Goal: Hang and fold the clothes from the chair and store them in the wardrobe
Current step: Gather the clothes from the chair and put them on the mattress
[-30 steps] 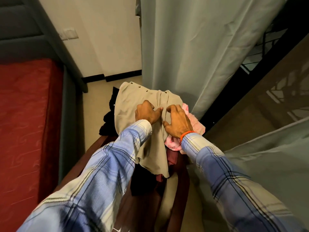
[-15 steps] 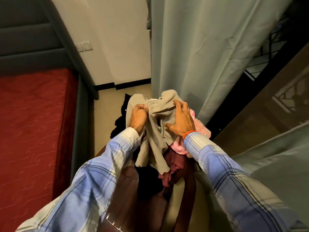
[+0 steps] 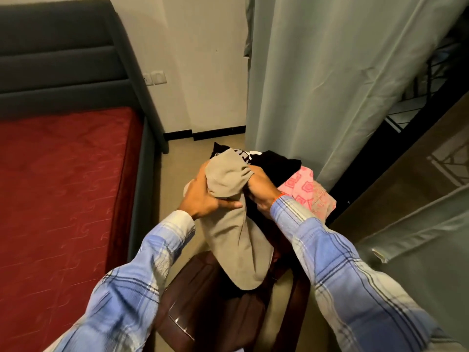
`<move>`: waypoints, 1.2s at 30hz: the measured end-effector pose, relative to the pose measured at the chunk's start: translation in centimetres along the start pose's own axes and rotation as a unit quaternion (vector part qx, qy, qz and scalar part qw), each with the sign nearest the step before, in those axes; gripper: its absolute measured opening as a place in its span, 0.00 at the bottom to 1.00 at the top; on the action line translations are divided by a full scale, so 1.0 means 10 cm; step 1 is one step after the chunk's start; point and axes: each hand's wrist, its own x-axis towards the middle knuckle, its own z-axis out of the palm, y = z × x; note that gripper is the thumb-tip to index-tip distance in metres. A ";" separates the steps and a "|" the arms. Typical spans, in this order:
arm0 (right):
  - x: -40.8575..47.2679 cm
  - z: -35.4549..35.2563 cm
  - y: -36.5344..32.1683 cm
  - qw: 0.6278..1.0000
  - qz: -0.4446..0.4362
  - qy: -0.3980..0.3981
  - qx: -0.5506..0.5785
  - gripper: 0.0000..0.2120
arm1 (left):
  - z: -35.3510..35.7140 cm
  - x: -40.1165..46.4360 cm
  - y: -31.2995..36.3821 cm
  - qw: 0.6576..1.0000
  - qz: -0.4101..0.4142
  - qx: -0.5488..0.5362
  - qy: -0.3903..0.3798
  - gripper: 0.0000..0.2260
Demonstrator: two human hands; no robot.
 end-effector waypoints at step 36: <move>0.49 -0.63 0.06 0.923 -0.132 0.150 -0.328 0.06 | 0.53 0.37 -0.24 0.993 -0.101 0.064 -0.004 0.40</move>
